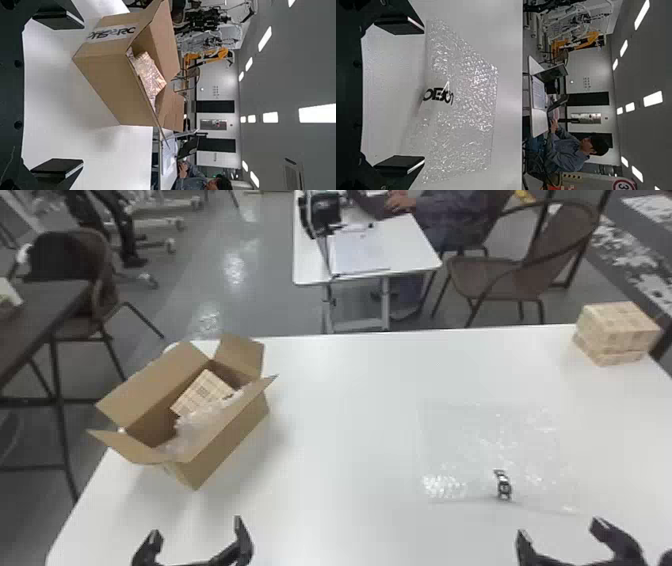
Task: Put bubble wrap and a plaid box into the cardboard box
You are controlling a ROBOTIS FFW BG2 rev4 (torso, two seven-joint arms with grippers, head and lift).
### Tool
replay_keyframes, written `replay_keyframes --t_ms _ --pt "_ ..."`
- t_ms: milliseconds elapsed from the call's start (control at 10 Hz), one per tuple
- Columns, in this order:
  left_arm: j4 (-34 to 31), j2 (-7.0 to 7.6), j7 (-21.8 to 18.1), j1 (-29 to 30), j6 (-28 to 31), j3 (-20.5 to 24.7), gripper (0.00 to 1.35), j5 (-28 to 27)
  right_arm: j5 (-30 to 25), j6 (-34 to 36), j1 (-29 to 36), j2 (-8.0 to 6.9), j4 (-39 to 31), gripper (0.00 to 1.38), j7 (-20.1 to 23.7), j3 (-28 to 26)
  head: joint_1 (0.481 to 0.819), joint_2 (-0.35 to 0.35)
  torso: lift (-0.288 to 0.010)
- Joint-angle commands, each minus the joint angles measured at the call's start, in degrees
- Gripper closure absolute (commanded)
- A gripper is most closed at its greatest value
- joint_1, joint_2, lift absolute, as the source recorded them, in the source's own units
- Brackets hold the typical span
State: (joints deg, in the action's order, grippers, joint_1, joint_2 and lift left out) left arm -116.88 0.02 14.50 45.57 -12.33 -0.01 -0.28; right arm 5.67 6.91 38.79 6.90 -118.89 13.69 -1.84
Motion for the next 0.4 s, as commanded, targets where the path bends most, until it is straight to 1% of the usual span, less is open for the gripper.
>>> replay_keyframes --t_ms 0,300 --pt "0.0 -0.16 0.0 0.0 -0.1 0.1 0.08 -0.2 0.0 -0.1 0.0 -0.05 0.1 0.14 0.0 0.0 0.695 0.127 -0.110" --pt "-0.1 -0.16 0.0 0.1 -0.2 0.3 0.08 -0.4 -0.3 -0.4 0.0 -0.05 0.0 0.14 0.0 0.0 0.695 0.128 -0.110"
